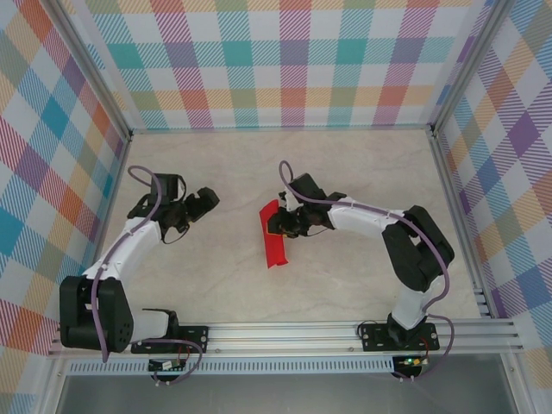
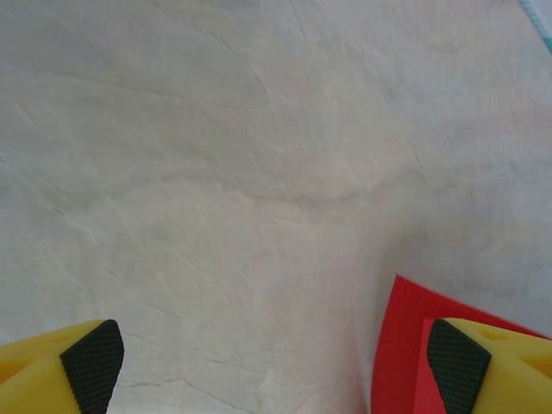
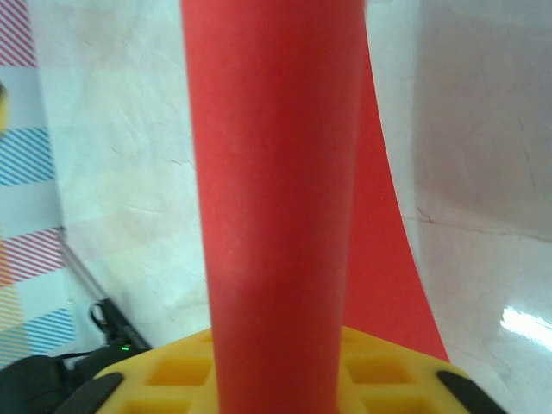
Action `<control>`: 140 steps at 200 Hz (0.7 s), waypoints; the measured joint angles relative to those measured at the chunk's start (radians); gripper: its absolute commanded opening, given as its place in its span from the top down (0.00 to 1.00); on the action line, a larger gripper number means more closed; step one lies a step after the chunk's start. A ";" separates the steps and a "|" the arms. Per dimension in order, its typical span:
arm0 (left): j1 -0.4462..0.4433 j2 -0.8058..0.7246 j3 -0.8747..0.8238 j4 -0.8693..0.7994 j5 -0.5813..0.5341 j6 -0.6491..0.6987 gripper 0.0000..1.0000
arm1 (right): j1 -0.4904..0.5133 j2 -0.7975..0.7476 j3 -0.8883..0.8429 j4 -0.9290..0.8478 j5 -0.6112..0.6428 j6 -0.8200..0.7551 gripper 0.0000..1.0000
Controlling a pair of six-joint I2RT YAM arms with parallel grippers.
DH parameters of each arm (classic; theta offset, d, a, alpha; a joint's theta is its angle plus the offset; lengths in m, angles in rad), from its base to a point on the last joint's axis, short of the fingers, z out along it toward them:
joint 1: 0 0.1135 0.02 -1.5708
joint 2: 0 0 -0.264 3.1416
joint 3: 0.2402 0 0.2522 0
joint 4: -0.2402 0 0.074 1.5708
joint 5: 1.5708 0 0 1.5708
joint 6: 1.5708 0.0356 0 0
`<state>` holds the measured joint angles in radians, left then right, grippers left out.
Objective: Fold a paper plane with a square sheet of paper (pick it up from the middle)
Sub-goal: Fold the square sheet of paper in half at the center of the table.
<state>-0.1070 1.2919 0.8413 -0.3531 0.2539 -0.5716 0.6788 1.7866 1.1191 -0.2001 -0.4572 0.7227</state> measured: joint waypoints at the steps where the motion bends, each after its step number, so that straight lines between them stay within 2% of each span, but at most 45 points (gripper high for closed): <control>1: -0.002 0.001 -0.001 0.002 0.001 -0.001 0.07 | -0.002 0.000 -0.002 0.003 -0.002 0.002 0.79; 59: -0.172 0.077 -0.040 0.106 0.026 -0.048 0.08 | -0.081 0.000 -0.107 0.137 -0.124 0.068 0.78; 94: -0.227 0.105 -0.041 0.158 0.026 -0.070 0.10 | -0.152 -0.002 -0.150 0.188 -0.198 0.101 0.76; 124: -0.254 0.126 -0.041 0.195 0.026 -0.087 0.12 | -0.174 -0.002 -0.150 0.174 -0.201 0.097 0.76; 140: -0.272 0.140 -0.041 0.209 0.026 -0.095 0.14 | -0.174 -0.002 -0.148 0.129 -0.163 0.073 0.74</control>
<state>-0.3786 1.4319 0.8001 -0.1444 0.2798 -0.6662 0.5049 1.7847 0.9714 -0.0715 -0.6201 0.7956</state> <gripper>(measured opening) 0.876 0.247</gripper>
